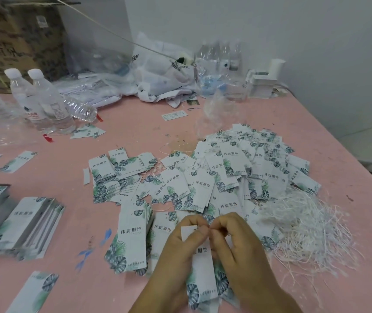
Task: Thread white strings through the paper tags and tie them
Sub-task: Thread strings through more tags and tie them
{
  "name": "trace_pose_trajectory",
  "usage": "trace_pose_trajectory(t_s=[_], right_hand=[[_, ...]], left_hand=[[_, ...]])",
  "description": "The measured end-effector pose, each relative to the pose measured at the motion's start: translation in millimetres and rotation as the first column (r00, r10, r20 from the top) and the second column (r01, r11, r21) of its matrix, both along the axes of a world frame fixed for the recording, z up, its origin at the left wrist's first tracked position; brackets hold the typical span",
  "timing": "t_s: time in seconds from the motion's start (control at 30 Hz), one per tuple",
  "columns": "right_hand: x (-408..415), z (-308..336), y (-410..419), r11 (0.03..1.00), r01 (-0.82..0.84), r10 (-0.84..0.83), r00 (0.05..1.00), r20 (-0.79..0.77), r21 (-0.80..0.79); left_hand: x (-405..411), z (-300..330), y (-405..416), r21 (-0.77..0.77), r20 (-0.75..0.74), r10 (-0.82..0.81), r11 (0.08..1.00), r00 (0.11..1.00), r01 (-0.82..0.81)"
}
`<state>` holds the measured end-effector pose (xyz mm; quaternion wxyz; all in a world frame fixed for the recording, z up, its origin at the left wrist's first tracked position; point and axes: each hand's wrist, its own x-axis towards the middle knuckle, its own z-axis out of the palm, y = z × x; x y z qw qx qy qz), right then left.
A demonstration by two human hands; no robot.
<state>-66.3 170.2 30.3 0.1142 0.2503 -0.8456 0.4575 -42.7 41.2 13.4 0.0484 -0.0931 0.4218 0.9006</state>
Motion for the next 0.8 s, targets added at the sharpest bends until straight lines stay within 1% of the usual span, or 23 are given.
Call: trace_pose_trajectory(t_s=[0.03,0.07,0.17,0.27,0.37,0.43,0.5,0.57,0.63,0.7,0.77,0.8], right_hand=[[0,-2,-1,1.000,0.007,-0.007,0.999,-0.039,0.005],[0,-3,-1,1.000,0.012,-0.011,0.997,-0.070,0.006],[-2,-5,3,1.000,0.011,-0.011,0.993,-0.119,0.006],[-3,-6,6,0.999,-0.037,0.036,0.995,-0.095,-0.003],[-3,-5,9,0.994,-0.109,0.108,0.993,-0.048,-0.014],[-6,-6,15,0.993,-0.118,0.119,0.993,-0.026,0.031],[-15,-8,26,0.987,-0.054,0.052,0.999,0.017,0.150],[-29,-11,44,0.980,0.035,-0.050,0.996,0.073,0.195],[-43,-12,65,0.973,0.180,-0.199,0.972,0.129,0.145],[-52,-12,81,0.946,0.321,-0.324,0.936,0.136,0.041],[-56,-13,90,0.904,0.420,-0.407,0.903,0.140,-0.082],[-57,-15,92,0.885,0.454,-0.437,0.887,0.148,-0.107]], left_hand=[[1,-1,1,-0.068,-0.024,0.013,0.998,1.000,-0.014],[1,-1,1,-0.097,-0.035,0.021,0.995,0.999,-0.024],[3,0,2,-0.109,-0.048,0.009,0.994,0.999,-0.014],[3,-2,1,-0.118,-0.053,-0.003,0.993,0.999,-0.003],[2,-5,-1,-0.089,-0.036,0.011,0.996,0.999,-0.014],[2,-6,0,-0.073,-0.040,0.046,0.996,0.998,-0.048],[1,-4,-1,-0.012,-0.057,0.099,0.995,0.993,-0.100],[0,-1,-4,0.073,-0.087,0.159,0.986,0.984,-0.152],[-2,3,-7,0.140,-0.104,0.204,0.972,0.974,-0.188],[-4,4,-11,0.216,-0.088,0.235,0.953,0.968,-0.212],[-5,4,-14,0.260,-0.069,0.247,0.940,0.966,-0.222],[-5,3,-16,0.261,-0.059,0.247,0.939,0.967,-0.224]])
